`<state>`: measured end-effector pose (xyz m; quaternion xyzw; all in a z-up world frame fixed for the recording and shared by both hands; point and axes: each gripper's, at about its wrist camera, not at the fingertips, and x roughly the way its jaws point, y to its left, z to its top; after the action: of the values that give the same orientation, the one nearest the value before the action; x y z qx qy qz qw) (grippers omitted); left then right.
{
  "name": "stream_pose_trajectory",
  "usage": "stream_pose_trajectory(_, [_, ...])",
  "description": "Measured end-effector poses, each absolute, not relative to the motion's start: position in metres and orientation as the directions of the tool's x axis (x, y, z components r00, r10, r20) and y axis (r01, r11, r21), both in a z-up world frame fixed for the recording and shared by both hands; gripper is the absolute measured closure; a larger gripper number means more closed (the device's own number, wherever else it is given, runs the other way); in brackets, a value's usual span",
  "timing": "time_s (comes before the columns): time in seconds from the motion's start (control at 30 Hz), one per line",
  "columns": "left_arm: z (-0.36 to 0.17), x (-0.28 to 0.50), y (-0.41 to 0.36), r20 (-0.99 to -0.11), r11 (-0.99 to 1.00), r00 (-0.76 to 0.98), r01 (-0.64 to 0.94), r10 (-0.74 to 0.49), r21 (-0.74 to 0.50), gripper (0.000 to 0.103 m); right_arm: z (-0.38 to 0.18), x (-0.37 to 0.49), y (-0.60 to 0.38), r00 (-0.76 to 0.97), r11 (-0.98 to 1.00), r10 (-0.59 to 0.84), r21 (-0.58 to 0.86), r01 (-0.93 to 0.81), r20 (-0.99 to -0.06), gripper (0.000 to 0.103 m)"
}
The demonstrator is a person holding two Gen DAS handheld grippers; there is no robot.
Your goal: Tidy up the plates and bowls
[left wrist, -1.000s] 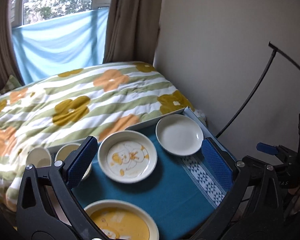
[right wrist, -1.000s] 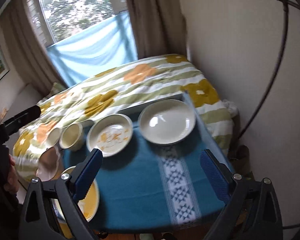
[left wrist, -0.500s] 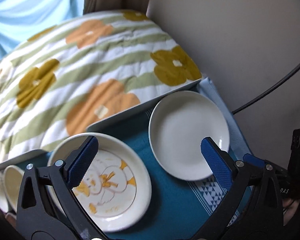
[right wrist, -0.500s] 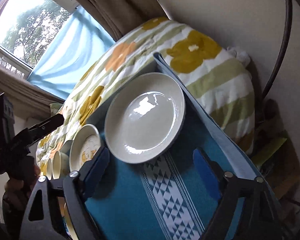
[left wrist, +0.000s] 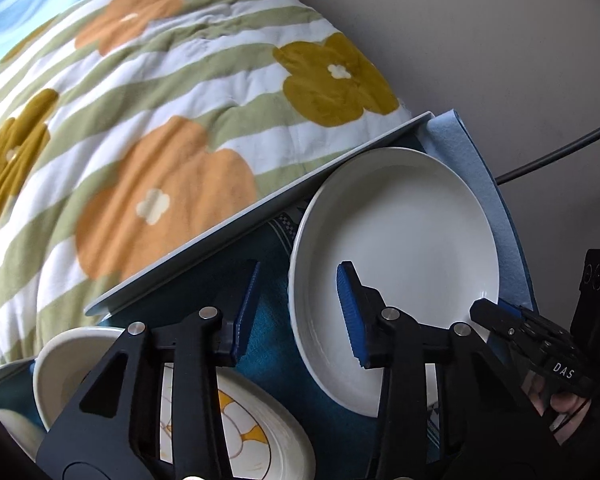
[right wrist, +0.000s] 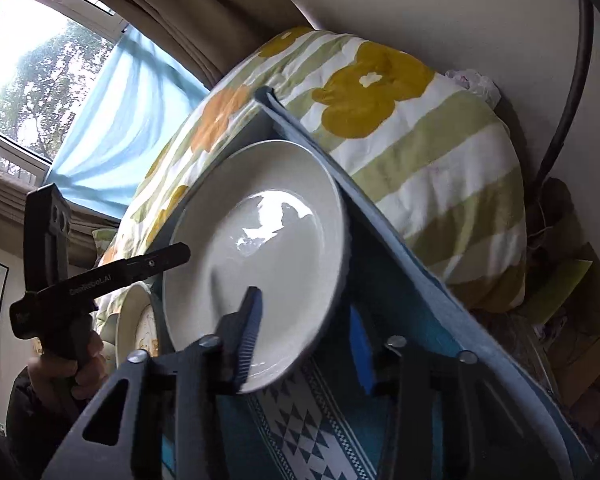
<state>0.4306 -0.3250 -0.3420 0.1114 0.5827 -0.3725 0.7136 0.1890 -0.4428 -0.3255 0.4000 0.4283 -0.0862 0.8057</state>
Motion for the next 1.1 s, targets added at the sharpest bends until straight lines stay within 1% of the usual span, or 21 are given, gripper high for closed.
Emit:
stream_pose_trajectory(0.03, [-0.342,0.431,-0.326,-0.915,0.695,0.042,0.664,-0.402,-0.275,0.068,-0.327,0.190,-0.444,0.616,0.664,0.203,0.569,0.485,-0.761,0.073])
stream_pose_trajectory(0.07, [-0.344,0.431,-0.326,-0.916,0.692,0.037,0.667,-0.400,-0.275,0.071,-0.328,0.190,-0.444,0.615,0.663,0.200,0.568,0.488,-0.763,0.075])
stream_pose_trajectory(0.1, [-0.345,0.430,-0.327,-0.918,0.690,0.032,0.670,-0.396,-0.274,0.080,-0.329,0.190,-0.446,0.614,0.663,0.196,0.565,0.491,-0.764,0.077])
stream_pose_trajectory(0.13, [-0.346,0.430,-0.327,-0.920,0.689,0.029,0.672,-0.391,-0.272,0.083,-0.329,0.190,-0.446,0.614,0.664,0.191,0.562,0.493,-0.766,0.077])
stream_pose_trajectory(0.27, [-0.351,0.429,-0.330,-0.920,0.678,0.020,0.682,-0.392,-0.274,0.088,-0.330,0.192,-0.447,0.598,0.686,0.181,0.536,0.492,-0.781,0.086])
stream_pose_trajectory(0.5, [-0.348,0.423,-0.333,-0.931,0.680,0.053,0.698,-0.362,-0.224,0.088,-0.327,0.196,-0.443,0.572,0.735,0.156,0.482,0.477,-0.805,0.087])
stream_pose_trajectory(0.77, [-0.329,0.405,-0.331,-0.928,0.679,0.100,0.710,-0.358,-0.186,0.088,-0.318,0.187,-0.446,0.586,0.754,0.147,0.474,0.455,-0.797,0.087])
stream_pose_trajectory(0.9, [-0.305,0.395,-0.323,-0.917,0.691,0.127,0.698,-0.379,-0.189,0.088,-0.294,0.181,-0.447,0.609,0.786,0.135,0.459,0.415,-0.782,0.087])
stream_pose_trajectory(1.1, [-0.246,0.365,-0.298,-0.891,0.731,0.230,0.666,-0.392,-0.150,0.088,-0.243,0.174,-0.442,0.638,0.845,0.156,0.437,0.310,-0.754,0.087])
